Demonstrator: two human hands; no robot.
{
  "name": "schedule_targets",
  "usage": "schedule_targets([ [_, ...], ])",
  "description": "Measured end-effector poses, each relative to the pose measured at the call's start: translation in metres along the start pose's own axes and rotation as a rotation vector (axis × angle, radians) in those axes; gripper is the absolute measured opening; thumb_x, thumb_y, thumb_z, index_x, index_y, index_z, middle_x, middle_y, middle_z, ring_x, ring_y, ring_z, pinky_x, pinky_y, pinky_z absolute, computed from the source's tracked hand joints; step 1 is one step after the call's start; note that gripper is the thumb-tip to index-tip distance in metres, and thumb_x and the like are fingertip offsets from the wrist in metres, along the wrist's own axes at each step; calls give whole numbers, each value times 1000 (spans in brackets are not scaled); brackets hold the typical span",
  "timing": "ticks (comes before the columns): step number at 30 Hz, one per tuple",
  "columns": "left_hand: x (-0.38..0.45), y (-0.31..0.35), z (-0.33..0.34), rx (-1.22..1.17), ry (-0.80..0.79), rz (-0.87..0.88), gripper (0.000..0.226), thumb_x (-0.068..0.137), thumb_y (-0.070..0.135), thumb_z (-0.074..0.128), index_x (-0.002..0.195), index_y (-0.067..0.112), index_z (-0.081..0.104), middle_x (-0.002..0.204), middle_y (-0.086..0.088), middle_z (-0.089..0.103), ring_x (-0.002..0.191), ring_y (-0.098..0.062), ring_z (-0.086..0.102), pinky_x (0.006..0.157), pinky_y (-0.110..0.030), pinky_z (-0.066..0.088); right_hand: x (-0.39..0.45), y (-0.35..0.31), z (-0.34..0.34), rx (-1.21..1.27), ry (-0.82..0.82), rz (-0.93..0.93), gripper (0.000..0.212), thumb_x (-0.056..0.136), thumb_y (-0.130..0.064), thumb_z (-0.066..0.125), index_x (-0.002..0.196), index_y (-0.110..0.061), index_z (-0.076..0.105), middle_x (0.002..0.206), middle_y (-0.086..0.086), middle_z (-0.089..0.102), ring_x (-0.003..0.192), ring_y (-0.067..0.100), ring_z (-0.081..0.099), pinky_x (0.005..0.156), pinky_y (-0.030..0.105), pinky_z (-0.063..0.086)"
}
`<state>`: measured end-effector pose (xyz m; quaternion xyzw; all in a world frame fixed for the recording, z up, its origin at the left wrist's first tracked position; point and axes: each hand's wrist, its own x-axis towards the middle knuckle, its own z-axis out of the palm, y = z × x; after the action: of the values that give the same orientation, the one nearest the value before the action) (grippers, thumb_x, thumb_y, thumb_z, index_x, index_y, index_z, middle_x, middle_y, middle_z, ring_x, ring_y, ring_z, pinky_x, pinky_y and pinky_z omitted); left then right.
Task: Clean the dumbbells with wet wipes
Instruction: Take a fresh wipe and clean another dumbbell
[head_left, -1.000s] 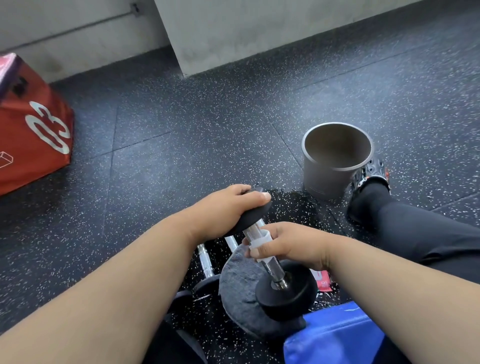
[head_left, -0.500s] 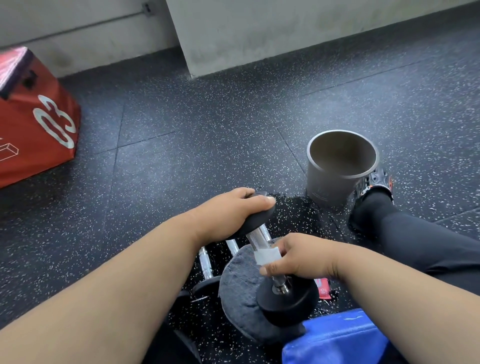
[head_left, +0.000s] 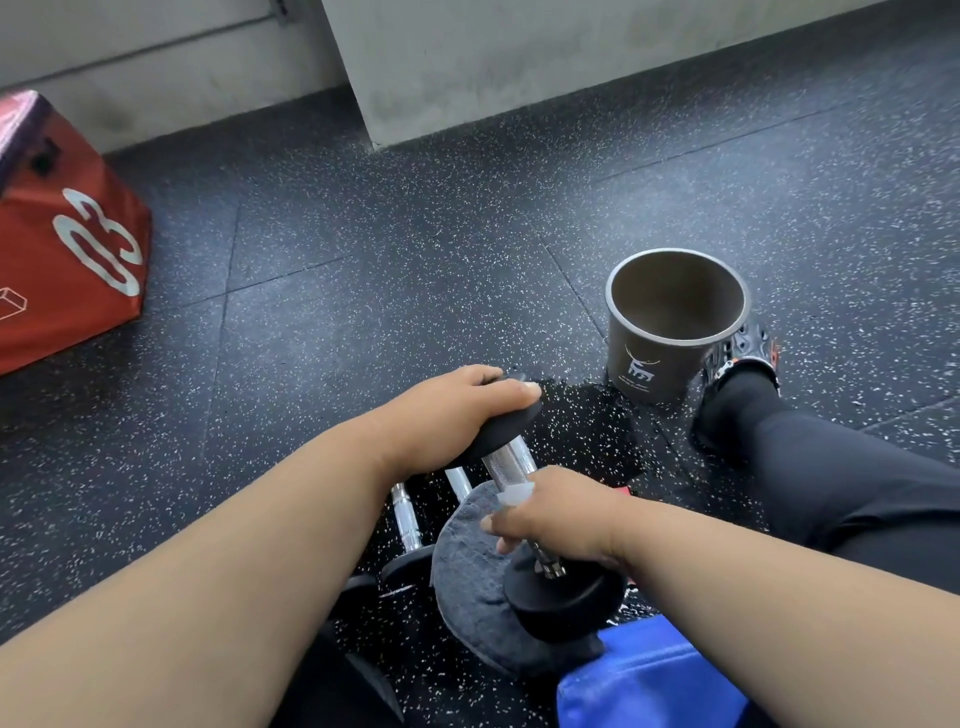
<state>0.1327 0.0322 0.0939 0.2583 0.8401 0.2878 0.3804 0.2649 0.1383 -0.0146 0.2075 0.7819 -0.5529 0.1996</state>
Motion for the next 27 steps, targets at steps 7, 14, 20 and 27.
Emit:
schedule_targets([
  [7, -3, 2, -2, 52, -11, 0, 40, 94, 68, 66, 124, 41, 65, 114, 26, 69, 105, 7, 62, 90, -20, 42, -4, 7, -35, -189, -212, -65, 68, 71, -80, 74, 93, -16, 76, 88, 3, 80, 86, 25, 74, 99, 46, 55],
  [14, -3, 0, -4, 75, -6, 22, 61, 85, 79, 64, 134, 43, 61, 128, 19, 67, 114, 0, 62, 101, -29, 44, -4, 9, -45, -198, -275, -58, 63, 78, -80, 72, 89, -19, 79, 100, 4, 80, 95, 16, 73, 110, 49, 50],
  [20, -5, -1, -6, 87, -11, 18, 71, 82, 82, 61, 142, 42, 57, 128, 18, 65, 111, -1, 62, 94, -30, 44, -8, 6, -61, -32, -186, -161, 16, 85, -45, 85, 93, -32, 82, 82, -3, 71, 78, 10, 60, 87, 40, 50],
  [27, -6, 0, -5, 81, -13, 12, 48, 94, 71, 63, 126, 34, 65, 116, 15, 72, 108, -5, 66, 96, -25, 45, -7, 7, -56, 179, -191, -135, 59, 70, -53, 91, 122, -31, 73, 108, 18, 78, 92, 19, 69, 92, 47, 53],
])
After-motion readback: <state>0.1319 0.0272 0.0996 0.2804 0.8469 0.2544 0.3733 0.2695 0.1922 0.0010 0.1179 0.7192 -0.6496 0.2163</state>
